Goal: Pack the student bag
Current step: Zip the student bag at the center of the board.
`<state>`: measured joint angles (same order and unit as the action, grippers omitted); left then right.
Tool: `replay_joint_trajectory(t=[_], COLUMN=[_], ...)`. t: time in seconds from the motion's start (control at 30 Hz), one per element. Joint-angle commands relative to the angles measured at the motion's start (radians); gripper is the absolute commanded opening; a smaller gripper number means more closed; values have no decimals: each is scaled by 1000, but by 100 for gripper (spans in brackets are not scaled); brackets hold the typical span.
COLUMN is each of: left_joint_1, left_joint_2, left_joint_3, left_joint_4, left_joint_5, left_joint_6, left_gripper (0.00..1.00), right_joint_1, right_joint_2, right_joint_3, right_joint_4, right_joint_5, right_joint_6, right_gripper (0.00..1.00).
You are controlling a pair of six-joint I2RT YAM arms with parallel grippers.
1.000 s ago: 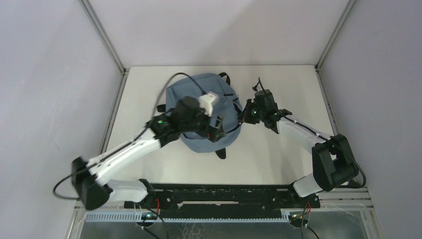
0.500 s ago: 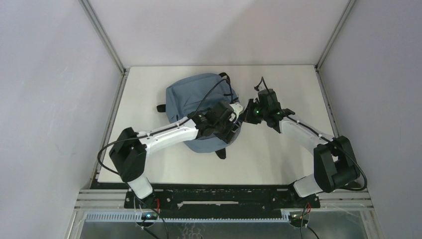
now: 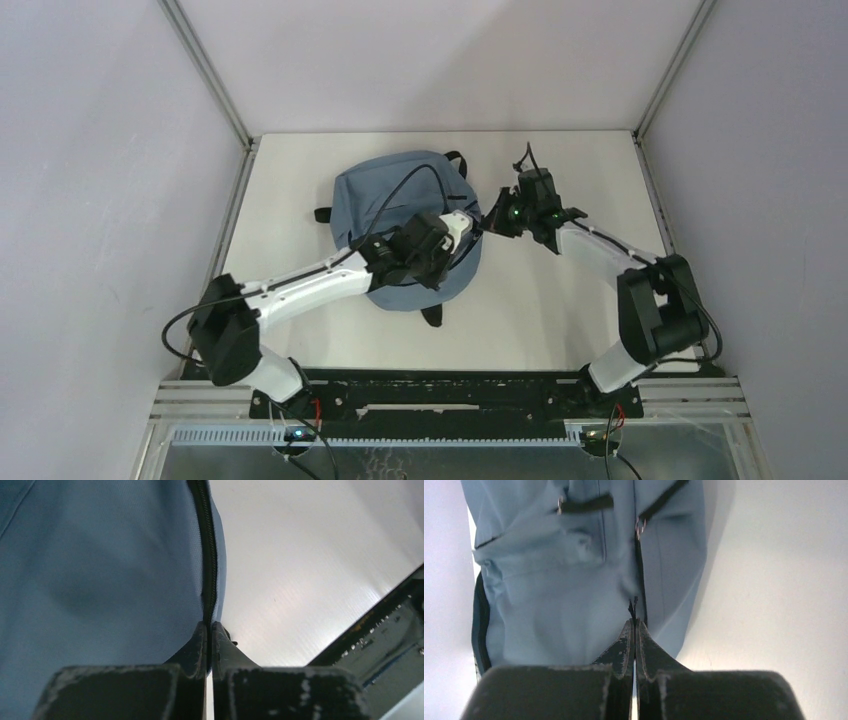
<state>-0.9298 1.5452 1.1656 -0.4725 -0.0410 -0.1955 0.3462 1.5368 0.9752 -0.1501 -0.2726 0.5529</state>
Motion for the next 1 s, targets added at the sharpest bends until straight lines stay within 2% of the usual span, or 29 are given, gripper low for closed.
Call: replay_joint_trajectory(t=[0.0, 0.27, 0.7, 0.87, 0.97], left_joint_1=[-1, -10, -30, -28, -18], left_joint_2=[-124, -227, -238, -156, -33], left_joint_3=[-100, -186, -152, -24, 189], left_joint_4=[-1, 18, 5, 8, -80], left_joint_5=[119, 121, 176, 118, 82], left_joint_6=[-68, -132, -111, -58, 46], left_gripper=[0, 0, 0, 0, 0], right_joint_1=[-32, -50, -93, -132, -212], right_joint_2=[84, 251, 390, 378, 353], right_joint_3=[130, 323, 556, 595, 592], right_joint_4=[125, 101, 37, 9, 13], right_joint_5=[71, 115, 106, 167, 179], right_joint_6=[9, 24, 0, 7, 70], right_gripper=[0, 0, 0, 0, 0])
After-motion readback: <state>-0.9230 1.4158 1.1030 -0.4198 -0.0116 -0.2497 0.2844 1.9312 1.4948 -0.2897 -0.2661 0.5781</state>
